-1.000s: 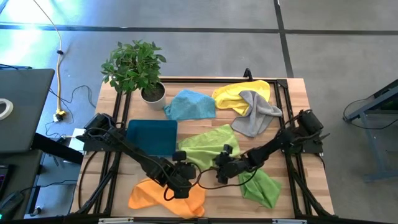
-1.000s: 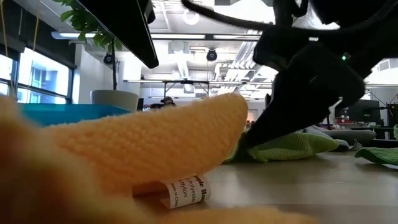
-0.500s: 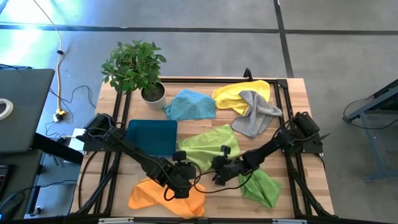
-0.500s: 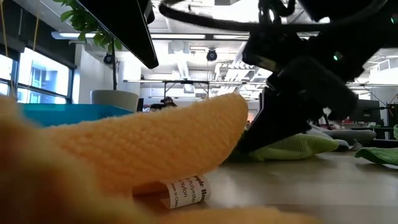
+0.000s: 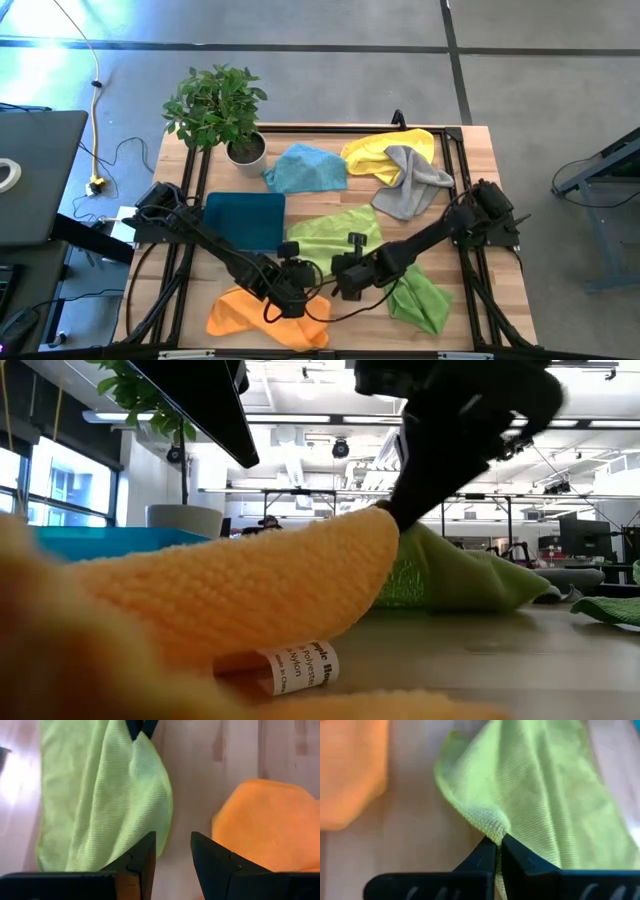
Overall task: Fold microfiber towels
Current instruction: Fold the light green microfiber towel on the table
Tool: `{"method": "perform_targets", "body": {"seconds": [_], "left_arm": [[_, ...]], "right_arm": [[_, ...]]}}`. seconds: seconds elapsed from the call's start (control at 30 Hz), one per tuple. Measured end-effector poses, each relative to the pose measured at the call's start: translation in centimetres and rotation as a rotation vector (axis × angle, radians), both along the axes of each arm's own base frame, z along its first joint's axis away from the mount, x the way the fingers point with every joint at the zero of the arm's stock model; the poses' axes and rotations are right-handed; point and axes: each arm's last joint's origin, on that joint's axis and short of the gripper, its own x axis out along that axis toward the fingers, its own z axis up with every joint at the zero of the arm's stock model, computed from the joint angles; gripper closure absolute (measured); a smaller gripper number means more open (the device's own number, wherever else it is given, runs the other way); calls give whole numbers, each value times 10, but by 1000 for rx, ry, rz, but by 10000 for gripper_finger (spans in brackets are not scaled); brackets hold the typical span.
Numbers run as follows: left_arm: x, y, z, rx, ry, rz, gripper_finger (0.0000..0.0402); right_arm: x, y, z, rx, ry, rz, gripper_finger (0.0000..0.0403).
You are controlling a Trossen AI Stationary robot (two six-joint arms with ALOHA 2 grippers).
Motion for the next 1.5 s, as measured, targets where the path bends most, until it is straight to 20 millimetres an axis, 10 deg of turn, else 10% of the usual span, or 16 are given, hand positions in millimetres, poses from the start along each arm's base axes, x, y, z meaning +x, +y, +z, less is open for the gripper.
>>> {"method": "perform_targets", "body": {"seconds": [0.33,0.8,1.5], "left_arm": [[-9,-15,0,132,-91,43,288],[-20,-7,-50,95,-255,201,288],[2,12,-107,117,-180,81,210]], "right_arm": [[4,-11,10,-36,34,-6,402],[8,-35,31,-62,-33,-48,402],[6,-52,-9,64,-114,-136,402]]}}
